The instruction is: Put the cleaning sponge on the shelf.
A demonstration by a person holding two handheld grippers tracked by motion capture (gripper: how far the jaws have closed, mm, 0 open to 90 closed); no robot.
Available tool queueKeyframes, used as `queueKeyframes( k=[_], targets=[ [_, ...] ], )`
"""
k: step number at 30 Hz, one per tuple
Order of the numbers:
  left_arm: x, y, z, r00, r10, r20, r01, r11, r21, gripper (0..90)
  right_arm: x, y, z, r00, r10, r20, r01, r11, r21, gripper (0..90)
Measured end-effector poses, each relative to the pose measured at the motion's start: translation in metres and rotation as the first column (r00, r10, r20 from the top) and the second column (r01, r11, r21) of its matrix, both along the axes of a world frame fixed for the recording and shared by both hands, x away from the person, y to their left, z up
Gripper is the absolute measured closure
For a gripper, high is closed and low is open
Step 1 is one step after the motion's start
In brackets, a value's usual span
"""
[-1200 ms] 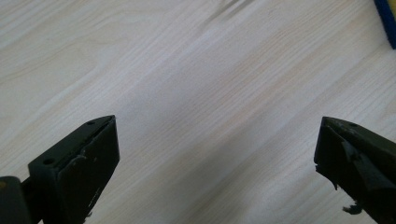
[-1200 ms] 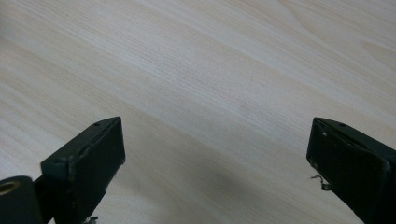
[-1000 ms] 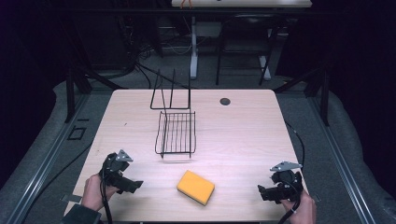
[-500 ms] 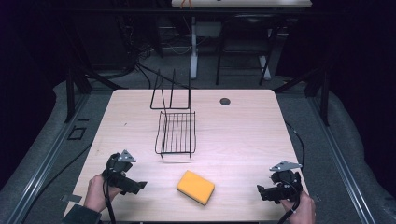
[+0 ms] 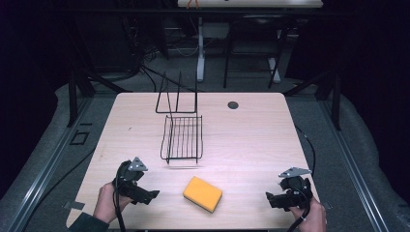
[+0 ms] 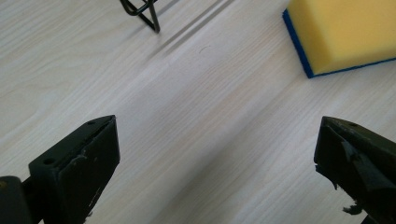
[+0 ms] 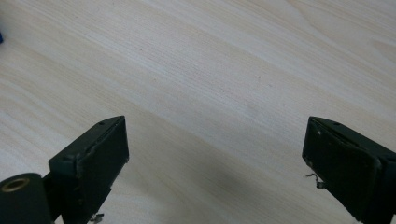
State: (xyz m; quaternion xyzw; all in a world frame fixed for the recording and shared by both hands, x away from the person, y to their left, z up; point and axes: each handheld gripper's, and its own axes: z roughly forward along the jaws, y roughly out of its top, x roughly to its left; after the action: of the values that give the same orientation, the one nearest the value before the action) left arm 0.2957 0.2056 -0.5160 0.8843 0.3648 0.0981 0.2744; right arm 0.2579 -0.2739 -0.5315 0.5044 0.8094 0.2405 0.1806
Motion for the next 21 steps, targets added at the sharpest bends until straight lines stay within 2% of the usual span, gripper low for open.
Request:
queueKeyframes(
  k=[8, 21],
  targets=[
    [-0.003, -0.01, 0.003, 0.9999, -0.013, 0.009, 0.014, 0.9998, -0.018, 0.4, 0.0, 0.0, 0.0, 0.9999, 0.004, -0.01, -0.004, 1.0, -0.004, 6.9],
    [-0.002, -0.042, 0.004, 0.9964, -0.083, 0.015, 0.084, 0.9961, -0.028, 0.4, 0.001, 0.001, -0.001, 0.9999, 0.009, -0.014, -0.009, 0.9999, -0.007, 7.3]
  ],
)
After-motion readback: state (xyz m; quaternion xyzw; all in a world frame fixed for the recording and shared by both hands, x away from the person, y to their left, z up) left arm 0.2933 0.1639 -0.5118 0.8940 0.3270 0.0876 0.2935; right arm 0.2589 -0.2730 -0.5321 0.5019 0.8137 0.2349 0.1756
